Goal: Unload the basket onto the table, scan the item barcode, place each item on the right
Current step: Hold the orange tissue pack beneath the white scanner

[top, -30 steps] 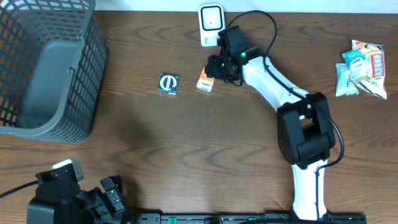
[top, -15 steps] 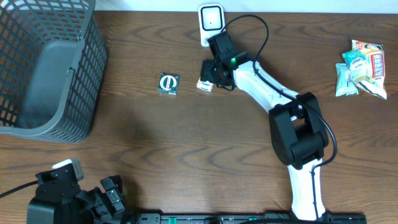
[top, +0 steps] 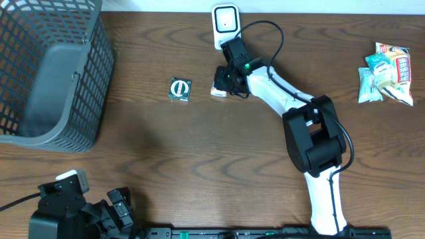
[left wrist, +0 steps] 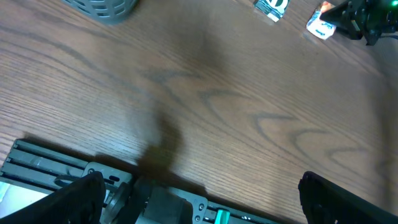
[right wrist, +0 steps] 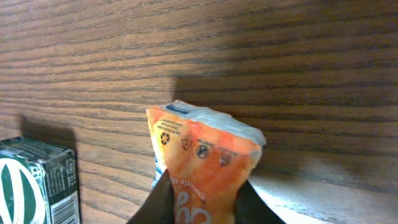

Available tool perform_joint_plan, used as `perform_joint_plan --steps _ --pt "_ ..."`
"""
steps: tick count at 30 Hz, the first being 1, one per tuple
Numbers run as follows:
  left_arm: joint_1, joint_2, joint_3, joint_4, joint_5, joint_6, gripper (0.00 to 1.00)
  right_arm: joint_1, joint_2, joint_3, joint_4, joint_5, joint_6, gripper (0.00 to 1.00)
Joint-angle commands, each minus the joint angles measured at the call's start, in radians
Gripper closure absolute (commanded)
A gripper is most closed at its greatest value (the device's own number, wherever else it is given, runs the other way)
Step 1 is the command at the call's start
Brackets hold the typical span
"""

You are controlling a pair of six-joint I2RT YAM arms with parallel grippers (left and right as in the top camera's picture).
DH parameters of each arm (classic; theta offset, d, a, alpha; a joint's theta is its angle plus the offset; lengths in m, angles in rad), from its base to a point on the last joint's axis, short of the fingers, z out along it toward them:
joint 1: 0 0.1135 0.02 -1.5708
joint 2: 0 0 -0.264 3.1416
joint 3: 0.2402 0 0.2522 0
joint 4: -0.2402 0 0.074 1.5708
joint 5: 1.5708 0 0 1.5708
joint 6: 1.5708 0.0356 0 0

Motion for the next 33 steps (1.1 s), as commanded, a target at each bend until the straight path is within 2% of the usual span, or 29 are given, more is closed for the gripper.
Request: perform_joint_plan --steps 1,7,9,14,19,23,26,33 --pt "0.003 0.000 0.003 0.001 -0.009 -0.009 0.02 -0.021 0.018 -0.015 -0.042 -0.077 -0.003 0.91" --pt "0.003 0.000 0.003 0.001 -0.009 -0.009 0.02 -0.093 -0.058 -0.015 -0.114 -0.220 -0.063 0.96" --pt "0.003 0.000 0.003 0.001 -0.009 -0.009 0.02 -0.122 -0.095 -0.015 -0.140 -0.320 -0.147 0.99" --pt "0.003 0.000 0.003 0.001 -0.009 -0.009 0.02 -0.153 -0.139 -0.015 -0.163 -0.552 -0.330 0.99" --pt "0.003 0.000 0.003 0.001 -0.009 -0.009 0.02 -0.176 -0.147 -0.015 -0.124 -1.037 -0.539 0.99" --pt "0.003 0.000 0.003 0.001 -0.009 -0.009 0.02 -0.211 -0.147 -0.015 -0.050 -1.328 -0.569 0.99" --pt "0.003 0.000 0.003 0.001 -0.009 -0.009 0.02 -0.239 -0.147 -0.015 -0.034 -1.406 -0.569 0.99" --pt "0.003 0.000 0.003 0.001 -0.009 -0.009 0.02 -0.299 -0.150 -0.015 -0.126 -1.406 -0.569 0.99"
